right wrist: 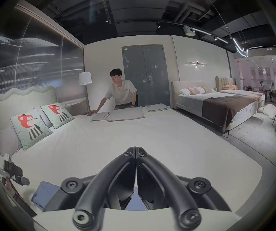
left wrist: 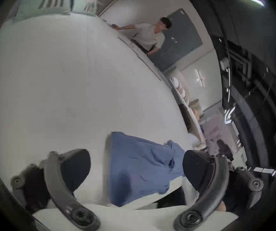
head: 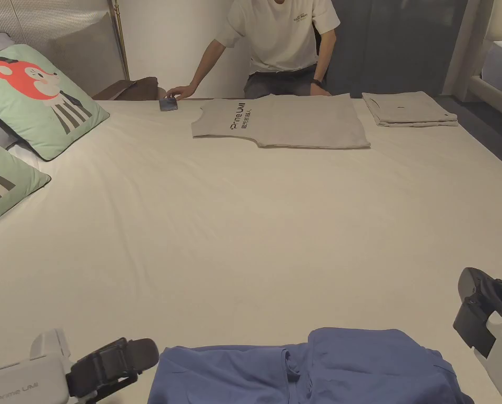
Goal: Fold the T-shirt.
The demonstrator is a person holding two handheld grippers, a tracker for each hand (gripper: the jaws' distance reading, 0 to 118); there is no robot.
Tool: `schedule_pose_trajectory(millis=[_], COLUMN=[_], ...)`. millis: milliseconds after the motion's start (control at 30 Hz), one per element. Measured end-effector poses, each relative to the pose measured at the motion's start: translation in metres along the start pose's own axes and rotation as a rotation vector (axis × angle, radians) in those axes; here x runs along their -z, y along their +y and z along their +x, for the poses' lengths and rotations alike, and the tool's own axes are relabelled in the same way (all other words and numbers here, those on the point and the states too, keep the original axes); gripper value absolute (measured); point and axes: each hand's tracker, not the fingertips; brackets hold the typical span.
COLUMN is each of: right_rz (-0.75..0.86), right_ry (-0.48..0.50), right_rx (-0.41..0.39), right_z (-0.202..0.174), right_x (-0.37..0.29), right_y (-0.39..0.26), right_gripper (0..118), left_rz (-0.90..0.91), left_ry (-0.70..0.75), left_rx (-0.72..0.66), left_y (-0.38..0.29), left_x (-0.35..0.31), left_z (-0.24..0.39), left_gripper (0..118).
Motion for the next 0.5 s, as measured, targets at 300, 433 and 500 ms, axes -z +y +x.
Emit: schedule_pose_trajectory(millis=[300,433,500], right_rz=[-0.001,0.003,0.005], right_ry=[0.002,-0.011,-0.013], right_rx=[-0.028,-0.034,-0.031], right_z=[-0.005,-0.004,-0.004], right_x=[0.000,-0.002,-0.003], right_y=[0.003,0.006,0.007], right_gripper=[0,0,0], left_rz=[-0.143,-0.175,-0.187], left_ry=[-0.156,-0.287,-0.251], left_rx=[-0.265,-0.334,-0.320], left_y=[-0.026,-0.033,-0.037], left_x=[0.048,0.061,0.069], left_z=[-0.023,-0.006,-0.001], left_gripper=[110,108,80])
